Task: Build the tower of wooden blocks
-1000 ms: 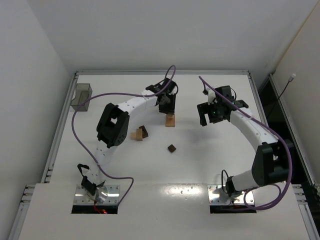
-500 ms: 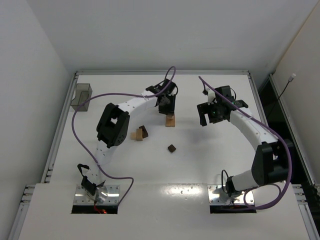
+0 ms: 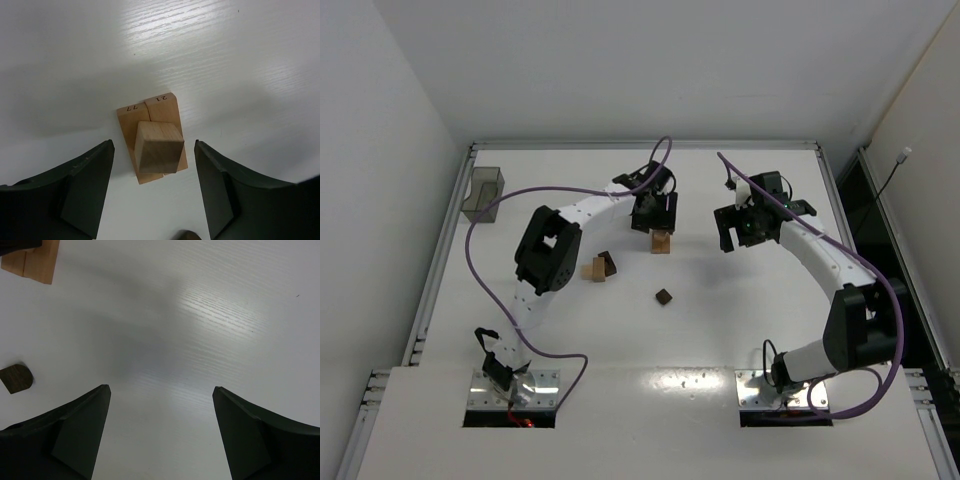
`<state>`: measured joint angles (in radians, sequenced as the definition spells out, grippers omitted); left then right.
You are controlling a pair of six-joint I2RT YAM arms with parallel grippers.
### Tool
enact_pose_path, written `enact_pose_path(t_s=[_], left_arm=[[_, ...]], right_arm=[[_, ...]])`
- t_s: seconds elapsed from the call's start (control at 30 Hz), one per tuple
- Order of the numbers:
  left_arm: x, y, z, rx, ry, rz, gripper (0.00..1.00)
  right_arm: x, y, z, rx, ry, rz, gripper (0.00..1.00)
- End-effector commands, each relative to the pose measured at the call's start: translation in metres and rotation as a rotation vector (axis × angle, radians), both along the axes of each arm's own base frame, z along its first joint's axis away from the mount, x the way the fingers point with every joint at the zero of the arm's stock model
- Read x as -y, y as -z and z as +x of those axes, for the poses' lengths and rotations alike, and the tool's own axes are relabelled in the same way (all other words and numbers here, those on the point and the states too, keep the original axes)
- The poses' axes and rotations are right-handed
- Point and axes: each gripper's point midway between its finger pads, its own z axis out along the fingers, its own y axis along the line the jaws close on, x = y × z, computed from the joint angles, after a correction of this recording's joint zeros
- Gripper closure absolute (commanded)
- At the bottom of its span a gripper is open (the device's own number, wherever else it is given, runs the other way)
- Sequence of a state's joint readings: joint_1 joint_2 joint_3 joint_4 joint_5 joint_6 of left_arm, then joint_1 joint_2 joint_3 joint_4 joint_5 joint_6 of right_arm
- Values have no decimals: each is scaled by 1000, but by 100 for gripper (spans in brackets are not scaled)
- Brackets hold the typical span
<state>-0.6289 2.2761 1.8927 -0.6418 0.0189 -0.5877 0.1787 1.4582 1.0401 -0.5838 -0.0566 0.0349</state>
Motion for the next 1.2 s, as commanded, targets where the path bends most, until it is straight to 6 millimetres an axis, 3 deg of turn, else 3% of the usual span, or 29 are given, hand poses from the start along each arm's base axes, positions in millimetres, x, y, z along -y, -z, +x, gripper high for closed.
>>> enact_pose_path(t_s=[0.0,0.07,0.2,0.3,0.33,0.37,0.4,0.43,0.47,0.5,0.53,0.6,0.67,0.7,0.73,0.77,0.8,0.87,0.9,1.07,1.17], left_arm=[[12,-10,2,29,12,-34,38],[16,-31,7,69,12,-64,38],[31,-103,17,206,49,-143,36],[37,-155,7,295,91,-190,35],[33,-163,5,310,83,-190,33],[26,-187,1,349,72,-206,33],[18,-193,-3,361,57,-193,35],[-1,-188,0,366,10,-150,43],[-13,-192,-1,374,-11,-142,44],[-30,-214,-4,407,-45,-160,44],[-47,-202,-6,390,-75,-127,44],[-90,-206,0,399,-155,-107,44],[-125,-193,-13,345,-192,-96,43],[-158,-185,-7,328,-248,-84,41],[-175,-176,-10,295,-271,-82,38],[-194,-162,-17,259,-305,-69,33],[-231,-152,-14,225,-384,-63,33],[-259,-132,-19,158,-436,-91,31],[-288,-127,-17,142,-504,-100,29],[-339,-110,-19,78,-572,-125,15],[-359,-113,-18,98,-582,-116,8]], right_arm=[[-4,-12,13,47,7,29,20],[-2,-12,11,50,12,22,20],[4,-12,7,57,30,-3,20],[7,-10,5,65,19,-21,20],[8,-14,2,79,8,-26,20],[5,-13,0,91,-18,-33,21],[3,-18,0,113,-57,-59,22],[2,-24,1,157,-80,-54,22],[-3,-30,0,180,-120,-53,22],[-10,-39,1,226,-204,-62,22],[-19,-46,-1,252,-270,-58,22],[-46,-67,-14,327,-493,-13,20],[-76,-84,-27,390,-653,53,20],[-87,-88,-33,411,-717,68,20],[-99,-96,-36,449,-795,66,20],[-122,-96,-49,444,-891,92,20],[-136,-103,-52,464,-945,98,20],[-173,-93,-67,445,-1113,104,22],[-188,-98,-71,457,-1167,118,22],[-268,-85,-92,479,-1440,147,26],[-313,-82,-87,505,-1536,189,33]])
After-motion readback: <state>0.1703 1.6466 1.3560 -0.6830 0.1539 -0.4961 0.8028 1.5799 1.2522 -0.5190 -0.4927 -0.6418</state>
